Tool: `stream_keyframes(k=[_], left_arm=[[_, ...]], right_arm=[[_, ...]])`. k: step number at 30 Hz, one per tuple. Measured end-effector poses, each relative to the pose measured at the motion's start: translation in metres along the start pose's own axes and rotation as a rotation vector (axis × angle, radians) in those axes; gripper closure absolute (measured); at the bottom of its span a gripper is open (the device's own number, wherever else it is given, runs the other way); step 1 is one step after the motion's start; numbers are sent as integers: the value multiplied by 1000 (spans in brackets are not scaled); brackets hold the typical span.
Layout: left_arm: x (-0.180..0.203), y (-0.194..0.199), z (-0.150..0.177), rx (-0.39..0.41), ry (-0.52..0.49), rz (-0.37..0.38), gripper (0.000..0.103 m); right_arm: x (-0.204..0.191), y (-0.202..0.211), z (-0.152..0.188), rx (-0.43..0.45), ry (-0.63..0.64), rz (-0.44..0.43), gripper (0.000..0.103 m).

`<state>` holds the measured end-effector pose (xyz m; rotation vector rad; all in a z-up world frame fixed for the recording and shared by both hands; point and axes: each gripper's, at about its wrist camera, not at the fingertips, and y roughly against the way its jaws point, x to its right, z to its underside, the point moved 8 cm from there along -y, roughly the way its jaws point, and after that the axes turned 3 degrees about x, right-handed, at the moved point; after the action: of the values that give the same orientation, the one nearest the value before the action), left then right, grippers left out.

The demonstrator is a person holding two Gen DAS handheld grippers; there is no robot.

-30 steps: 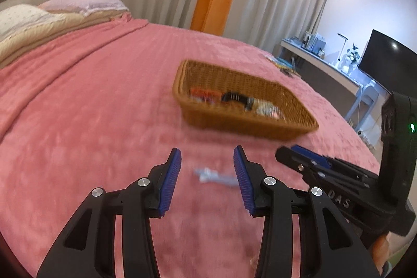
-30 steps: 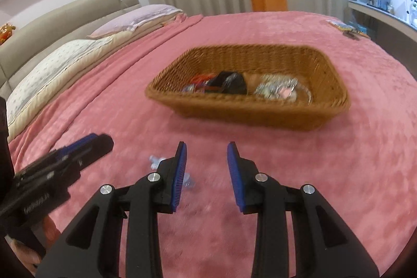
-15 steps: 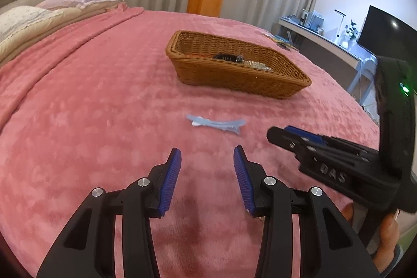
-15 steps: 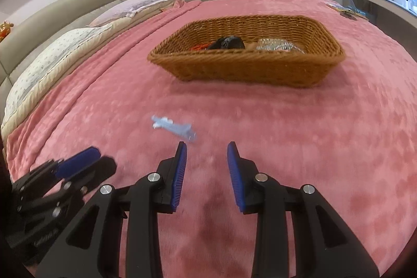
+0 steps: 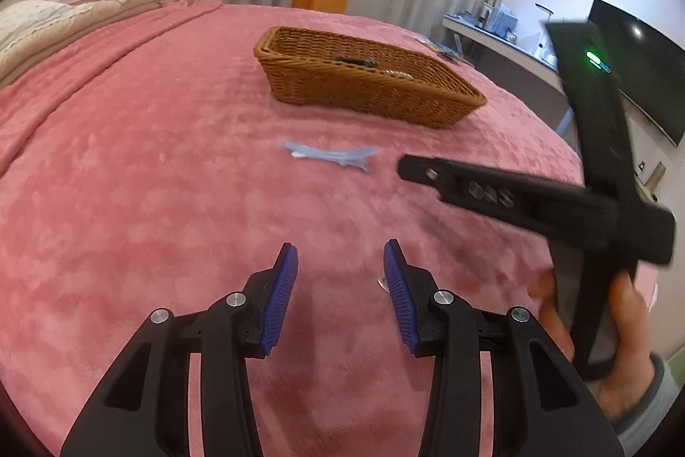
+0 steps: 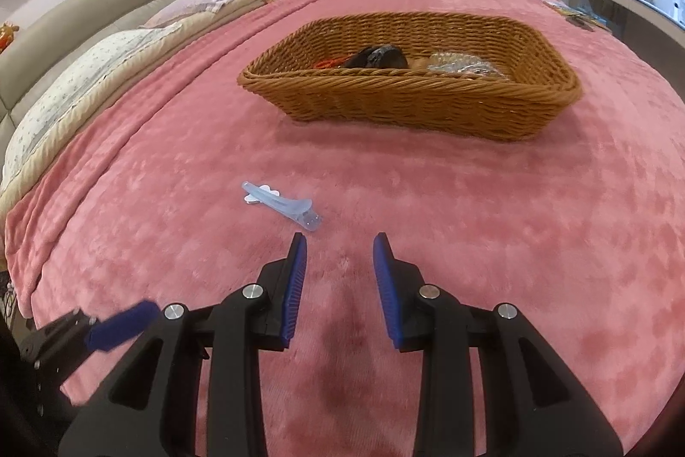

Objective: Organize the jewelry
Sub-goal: 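Move the right tool to the blue hair clip while the left tool approaches the silver ring charm, then grasp the blue hair clip with the right tool while the left tool grasps the silver ring charm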

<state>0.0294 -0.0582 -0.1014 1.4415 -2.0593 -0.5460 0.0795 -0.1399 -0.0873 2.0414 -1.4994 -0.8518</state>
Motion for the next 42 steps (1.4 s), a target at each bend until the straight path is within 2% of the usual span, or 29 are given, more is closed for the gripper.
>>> stream_keyframes(k=[6, 8, 13, 17, 20, 21, 22, 27, 32, 35, 40, 42], left_arm=[[13, -1, 21, -41, -4, 55, 63], [18, -2, 28, -47, -28, 49, 63], [23, -4, 27, -52, -41, 39, 63], [25, -5, 27, -67, -43, 34, 63], [26, -6, 28, -74, -53, 23, 63], [26, -7, 28, -74, -54, 22, 63], [26, -6, 28, -74, -55, 20, 63], [28, -7, 28, -73, -61, 14, 63], [31, -8, 28, -100, -89, 11, 62], [32, -9, 28, -110, -89, -3, 62], [37, -14, 26, -146, -128, -71, 63], [38, -16, 23, -147, -113, -67, 63]], right_arm=[[-17, -14, -10, -18, 115, -91, 74], [-24, -17, -12, -19, 158, -123, 74], [-32, -34, -14, -55, 233, -117, 74], [-33, -46, -12, -98, 241, -125, 74], [-35, -44, -9, -98, 249, -146, 74], [-36, -44, -9, -94, 252, -142, 78], [-36, -44, -9, -94, 254, -138, 87], [-25, -35, -6, -78, 218, -76, 89], [11, -14, 4, -68, 102, 35, 89], [32, 8, 15, -48, 29, 89, 89], [54, 44, 42, -10, -61, 183, 89], [57, 57, 50, 22, -89, 195, 89]])
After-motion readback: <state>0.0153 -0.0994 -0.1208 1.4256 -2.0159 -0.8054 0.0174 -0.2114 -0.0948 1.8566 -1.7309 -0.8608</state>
